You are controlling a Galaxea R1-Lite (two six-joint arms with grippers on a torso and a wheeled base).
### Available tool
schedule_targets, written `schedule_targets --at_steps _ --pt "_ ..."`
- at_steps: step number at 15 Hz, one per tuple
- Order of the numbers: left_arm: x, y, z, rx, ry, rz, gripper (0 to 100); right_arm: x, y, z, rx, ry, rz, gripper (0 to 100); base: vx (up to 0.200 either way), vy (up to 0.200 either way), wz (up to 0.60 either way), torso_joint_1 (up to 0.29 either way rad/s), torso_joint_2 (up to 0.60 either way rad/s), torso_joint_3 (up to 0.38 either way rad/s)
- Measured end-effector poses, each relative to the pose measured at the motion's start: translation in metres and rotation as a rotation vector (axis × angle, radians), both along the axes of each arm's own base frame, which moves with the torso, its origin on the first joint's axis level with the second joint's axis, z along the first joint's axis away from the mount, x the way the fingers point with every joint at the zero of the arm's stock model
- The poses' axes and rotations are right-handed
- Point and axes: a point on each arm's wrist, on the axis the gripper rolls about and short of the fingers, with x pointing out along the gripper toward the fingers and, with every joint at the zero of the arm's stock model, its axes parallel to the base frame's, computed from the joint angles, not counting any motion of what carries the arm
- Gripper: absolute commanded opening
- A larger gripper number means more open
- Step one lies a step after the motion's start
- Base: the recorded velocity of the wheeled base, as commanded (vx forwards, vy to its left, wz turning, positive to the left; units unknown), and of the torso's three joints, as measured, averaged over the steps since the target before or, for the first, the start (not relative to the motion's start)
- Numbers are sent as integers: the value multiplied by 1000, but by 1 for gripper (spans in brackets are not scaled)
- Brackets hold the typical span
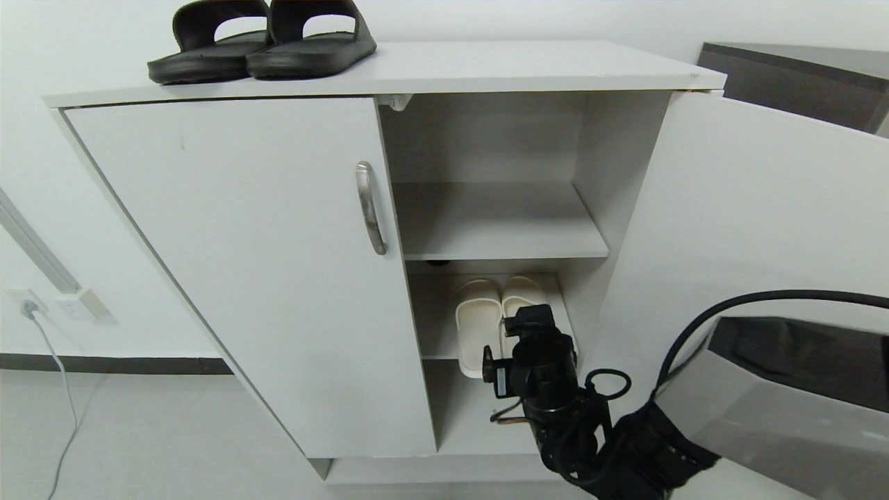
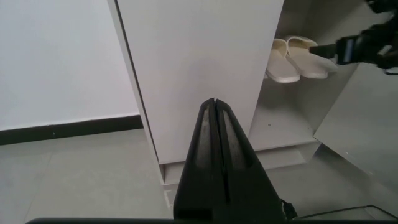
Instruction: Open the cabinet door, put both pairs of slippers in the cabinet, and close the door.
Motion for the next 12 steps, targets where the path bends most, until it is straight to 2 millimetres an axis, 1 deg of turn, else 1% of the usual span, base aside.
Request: schedule_targets --at_steps 1,2,4,6,12 --pt "0 0 0 0 0 0 0 -16 0 2 5 12 28 100 0 0 0 0 0 0" --pt "0 0 0 0 0 0 0 -26 1 6 13 12 49 100 0 0 0 0 0 0" --pt "0 0 0 0 0 0 0 -33 0 12 18 8 63 100 0 0 0 0 0 0" --pt "0 0 0 0 0 1 0 -35 0 15 23 4 66 100 0 0 0 0 0 0" --pt "0 0 0 1 -1 0 0 -37 0 16 24 3 69 100 -200 0 0 5 4 0"
